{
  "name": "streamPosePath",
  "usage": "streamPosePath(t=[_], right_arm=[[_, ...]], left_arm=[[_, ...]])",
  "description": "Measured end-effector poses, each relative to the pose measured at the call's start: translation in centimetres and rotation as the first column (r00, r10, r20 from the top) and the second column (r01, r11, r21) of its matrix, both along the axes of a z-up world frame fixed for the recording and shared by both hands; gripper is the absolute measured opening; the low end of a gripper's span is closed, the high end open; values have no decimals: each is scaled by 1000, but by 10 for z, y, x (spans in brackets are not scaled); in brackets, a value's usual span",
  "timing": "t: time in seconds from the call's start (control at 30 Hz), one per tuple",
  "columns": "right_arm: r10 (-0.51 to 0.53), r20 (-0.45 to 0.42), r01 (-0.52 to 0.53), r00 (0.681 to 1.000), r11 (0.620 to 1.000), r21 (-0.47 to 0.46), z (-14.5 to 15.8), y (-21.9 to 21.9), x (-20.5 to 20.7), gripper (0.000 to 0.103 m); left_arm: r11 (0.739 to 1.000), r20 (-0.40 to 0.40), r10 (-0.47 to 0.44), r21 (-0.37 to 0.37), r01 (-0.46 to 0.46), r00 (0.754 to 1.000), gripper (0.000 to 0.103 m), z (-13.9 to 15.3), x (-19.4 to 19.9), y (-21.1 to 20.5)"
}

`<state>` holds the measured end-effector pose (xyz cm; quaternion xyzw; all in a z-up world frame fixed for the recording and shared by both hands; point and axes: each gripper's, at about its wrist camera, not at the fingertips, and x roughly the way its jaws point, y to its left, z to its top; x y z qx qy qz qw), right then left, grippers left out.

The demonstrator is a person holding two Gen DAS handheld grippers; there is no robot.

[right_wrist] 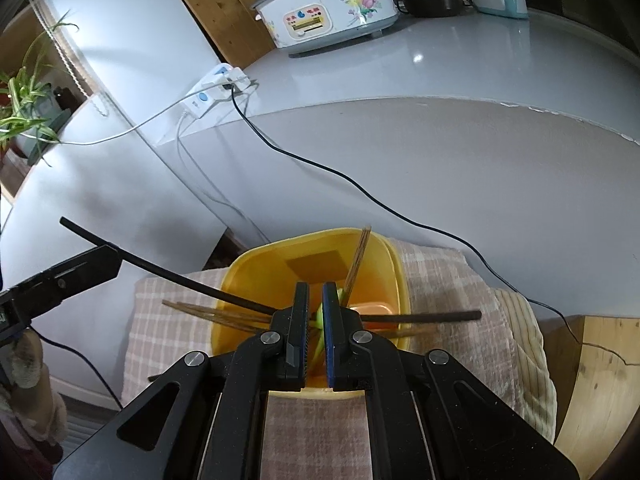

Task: Organize utensils
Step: 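Lower the black chopstick and green spoon into the yellow container, then open both tools to release the chopstick and spoon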

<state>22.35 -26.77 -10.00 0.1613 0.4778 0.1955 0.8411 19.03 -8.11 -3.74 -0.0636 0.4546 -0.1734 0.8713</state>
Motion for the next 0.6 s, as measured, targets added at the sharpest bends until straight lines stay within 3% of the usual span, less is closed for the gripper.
streamPosePath(t=[0.2, 0.33, 0.6], right_arm=[[10, 12, -10, 1000, 1000, 3, 10, 0, -13, 5], [9, 25, -9, 1000, 1000, 1, 18, -2, -22, 5], [-4, 56, 4, 998, 1000, 5, 38, -9, -42, 7]], left_arm=[[1000, 0, 8, 4, -8, 1000, 4, 2, -11, 5], [1000, 12, 15, 5, -16, 1000, 20, 7, -19, 7], [1000, 37, 20, -4, -19, 999, 20, 20, -34, 9]])
